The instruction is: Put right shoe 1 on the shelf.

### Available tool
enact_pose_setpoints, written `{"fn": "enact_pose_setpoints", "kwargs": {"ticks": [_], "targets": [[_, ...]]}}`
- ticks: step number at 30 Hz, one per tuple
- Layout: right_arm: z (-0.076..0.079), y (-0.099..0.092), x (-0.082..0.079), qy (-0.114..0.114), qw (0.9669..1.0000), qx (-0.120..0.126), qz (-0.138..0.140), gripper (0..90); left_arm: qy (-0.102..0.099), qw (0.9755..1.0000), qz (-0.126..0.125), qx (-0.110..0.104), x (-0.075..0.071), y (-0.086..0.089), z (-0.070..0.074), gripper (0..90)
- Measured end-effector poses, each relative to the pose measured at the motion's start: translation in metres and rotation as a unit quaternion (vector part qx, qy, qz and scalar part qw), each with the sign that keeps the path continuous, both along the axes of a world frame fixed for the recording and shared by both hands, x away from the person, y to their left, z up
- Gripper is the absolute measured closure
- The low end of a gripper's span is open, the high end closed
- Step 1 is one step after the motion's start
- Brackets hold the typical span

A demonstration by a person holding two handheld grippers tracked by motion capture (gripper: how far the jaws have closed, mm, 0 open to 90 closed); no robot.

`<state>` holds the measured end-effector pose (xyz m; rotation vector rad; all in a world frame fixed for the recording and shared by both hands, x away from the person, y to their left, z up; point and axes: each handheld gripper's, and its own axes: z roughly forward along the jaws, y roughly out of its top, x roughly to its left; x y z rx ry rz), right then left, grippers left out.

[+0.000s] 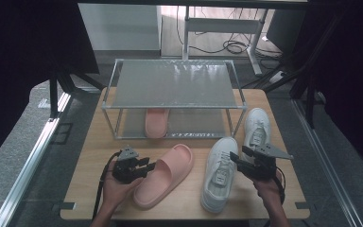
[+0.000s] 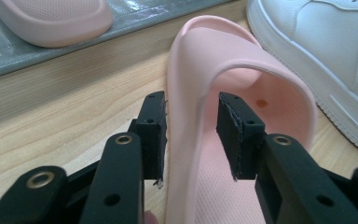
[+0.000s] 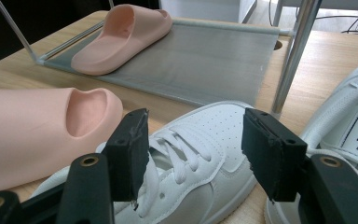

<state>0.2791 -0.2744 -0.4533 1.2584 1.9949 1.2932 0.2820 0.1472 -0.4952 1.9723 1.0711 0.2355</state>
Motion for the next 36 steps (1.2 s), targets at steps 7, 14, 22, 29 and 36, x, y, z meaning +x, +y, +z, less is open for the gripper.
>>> {"fn": "enact_pose_setpoints", "kwargs": {"ticks": [7, 14, 22, 29, 36], "targets": [[0.001, -0.003, -0.002, -0.001, 1.0000, 0.001, -0.003, 41.8, 0.006, 0.9999, -0.007, 0.006, 0.011, -0.009, -0.002, 62.9], [0.003, -0.009, -0.004, -0.003, 0.9999, 0.003, -0.014, 41.8, -0.003, 0.9998, -0.017, 0.007, 0.009, -0.009, 0.003, 67.4], [0.001, -0.006, -0.004, 0.000, 1.0000, -0.001, -0.008, 41.8, -0.004, 0.9999, -0.014, 0.008, 0.009, -0.010, 0.003, 66.9], [0.002, -0.008, -0.004, -0.002, 0.9999, 0.002, -0.012, 41.7, -0.001, 0.9994, -0.034, 0.001, -0.008, -0.016, 0.006, 66.7], [0.003, -0.007, -0.004, -0.005, 0.9999, 0.002, -0.009, 41.7, 0.021, 0.9969, -0.074, -0.016, -0.025, -0.033, 0.000, 65.4]]}}
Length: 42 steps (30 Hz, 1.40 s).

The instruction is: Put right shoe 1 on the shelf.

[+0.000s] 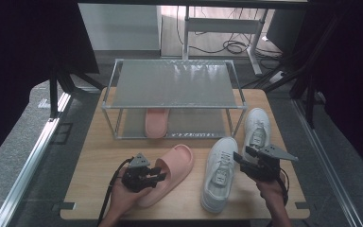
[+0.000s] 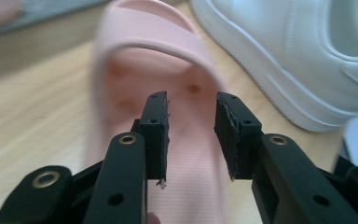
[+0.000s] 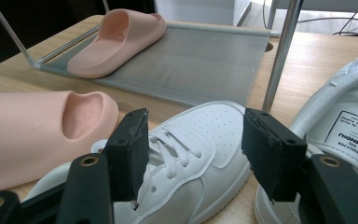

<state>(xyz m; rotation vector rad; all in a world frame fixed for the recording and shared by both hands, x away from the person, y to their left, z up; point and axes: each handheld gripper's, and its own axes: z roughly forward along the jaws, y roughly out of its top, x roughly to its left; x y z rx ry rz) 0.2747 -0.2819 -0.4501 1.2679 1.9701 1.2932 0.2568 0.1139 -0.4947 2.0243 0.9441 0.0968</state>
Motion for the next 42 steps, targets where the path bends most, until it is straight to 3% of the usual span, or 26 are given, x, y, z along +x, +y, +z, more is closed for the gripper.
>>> {"fn": "enact_pose_setpoints", "kwargs": {"ticks": [4, 12, 15, 19, 23, 29, 34, 42], "targets": [[0.000, -0.001, 0.000, 0.000, 1.0000, 0.001, 0.000, 41.8, 0.003, 0.9998, -0.016, 0.007, -0.003, -0.013, -0.003, 65.2], [-0.001, 0.000, 0.001, 0.001, 1.0000, 0.000, 0.000, 41.7, 0.004, 0.9996, -0.016, 0.024, 0.000, -0.027, -0.009, 69.0], [-0.001, 0.002, 0.001, 0.002, 1.0000, -0.001, 0.001, 41.7, 0.001, 0.9992, -0.015, 0.036, 0.001, -0.034, -0.012, 81.3], [-0.001, 0.002, 0.001, 0.003, 1.0000, -0.002, 0.002, 41.7, -0.008, 0.9988, -0.004, 0.048, 0.004, -0.041, -0.009, 83.9], [-0.001, 0.001, 0.001, 0.002, 1.0000, 0.000, 0.001, 41.8, -0.026, 0.9985, 0.014, 0.045, 0.012, -0.048, -0.002, 85.2], [-0.001, 0.001, 0.002, 0.002, 1.0000, 0.000, 0.000, 41.7, -0.043, 0.9974, 0.046, 0.035, 0.041, -0.060, 0.009, 84.7], [-0.002, 0.002, 0.002, 0.004, 1.0000, 0.000, 0.003, 41.7, -0.036, 0.9955, 0.080, 0.035, 0.079, -0.079, 0.005, 84.2], [-0.002, 0.001, 0.002, 0.004, 1.0000, 0.001, 0.003, 41.7, -0.047, 0.9930, 0.097, 0.047, 0.111, -0.104, 0.005, 84.1]]}}
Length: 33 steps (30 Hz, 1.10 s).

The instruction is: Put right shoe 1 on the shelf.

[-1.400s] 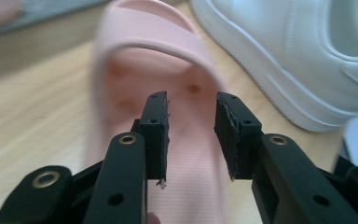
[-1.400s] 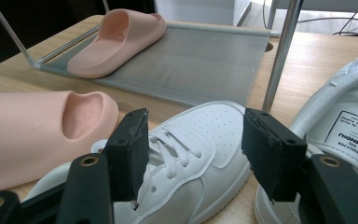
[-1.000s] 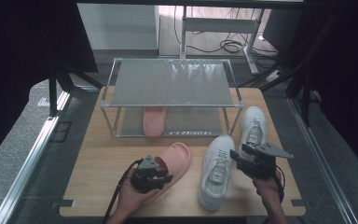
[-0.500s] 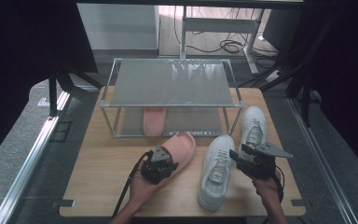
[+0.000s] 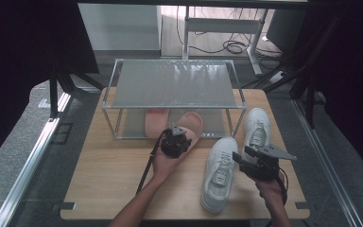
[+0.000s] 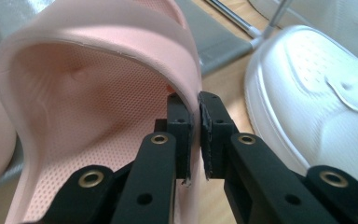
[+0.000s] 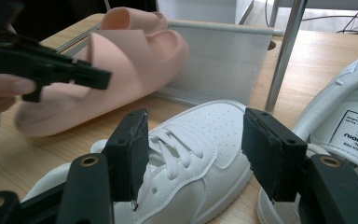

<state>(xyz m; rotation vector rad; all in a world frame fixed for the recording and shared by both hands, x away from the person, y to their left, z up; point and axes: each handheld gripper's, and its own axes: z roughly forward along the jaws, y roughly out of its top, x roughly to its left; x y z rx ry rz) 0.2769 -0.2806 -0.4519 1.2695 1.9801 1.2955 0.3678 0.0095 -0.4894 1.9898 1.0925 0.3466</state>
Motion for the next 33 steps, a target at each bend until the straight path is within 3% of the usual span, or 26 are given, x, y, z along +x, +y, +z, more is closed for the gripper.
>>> {"fn": "enact_pose_setpoints", "kwargs": {"ticks": [12, 21, 25, 33], "targets": [[-0.001, -0.001, 0.001, 0.003, 1.0000, 0.000, -0.001, 41.7, 0.000, 0.9991, 0.041, 0.011, 0.029, -0.012, -0.012, 82.9], [-0.002, 0.000, 0.001, 0.003, 1.0000, -0.001, 0.000, 41.7, -0.010, 0.9985, 0.053, 0.011, 0.033, -0.013, -0.014, 80.0], [-0.001, -0.001, 0.001, 0.002, 1.0000, 0.000, -0.001, 41.7, -0.016, 0.9987, 0.048, 0.012, 0.030, -0.011, -0.009, 69.8], [-0.002, -0.001, 0.001, 0.002, 1.0000, -0.001, -0.002, 41.7, -0.022, 0.9995, 0.022, -0.005, 0.012, 0.003, 0.003, 67.6]]}}
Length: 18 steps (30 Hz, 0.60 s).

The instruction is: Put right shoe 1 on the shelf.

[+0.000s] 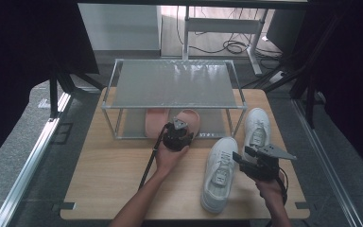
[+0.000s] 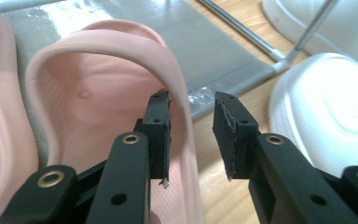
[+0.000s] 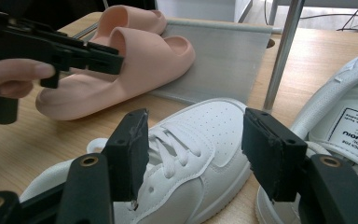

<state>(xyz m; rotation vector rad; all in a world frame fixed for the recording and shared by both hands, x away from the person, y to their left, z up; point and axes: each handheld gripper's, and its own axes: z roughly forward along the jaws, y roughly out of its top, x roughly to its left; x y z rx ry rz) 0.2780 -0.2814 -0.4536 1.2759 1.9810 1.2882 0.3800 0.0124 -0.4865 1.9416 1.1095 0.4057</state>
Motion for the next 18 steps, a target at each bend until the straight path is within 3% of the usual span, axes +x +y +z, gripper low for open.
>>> {"fn": "enact_pose_setpoints", "kwargs": {"ticks": [3, 11, 18], "targets": [[0.000, 0.000, 0.000, 0.000, 1.0000, 0.000, 0.000, 41.7, 0.005, 0.9998, -0.013, -0.014, -0.004, 0.006, 0.003, 67.9], [-0.001, 0.001, 0.000, 0.001, 1.0000, -0.001, 0.000, 41.7, 0.010, 0.9990, -0.037, -0.022, -0.010, 0.012, 0.006, 71.0], [-0.001, 0.000, 0.000, 0.002, 1.0000, -0.002, -0.001, 41.7, 0.012, 0.9979, -0.060, -0.023, -0.019, 0.017, 0.008, 85.3]]}}
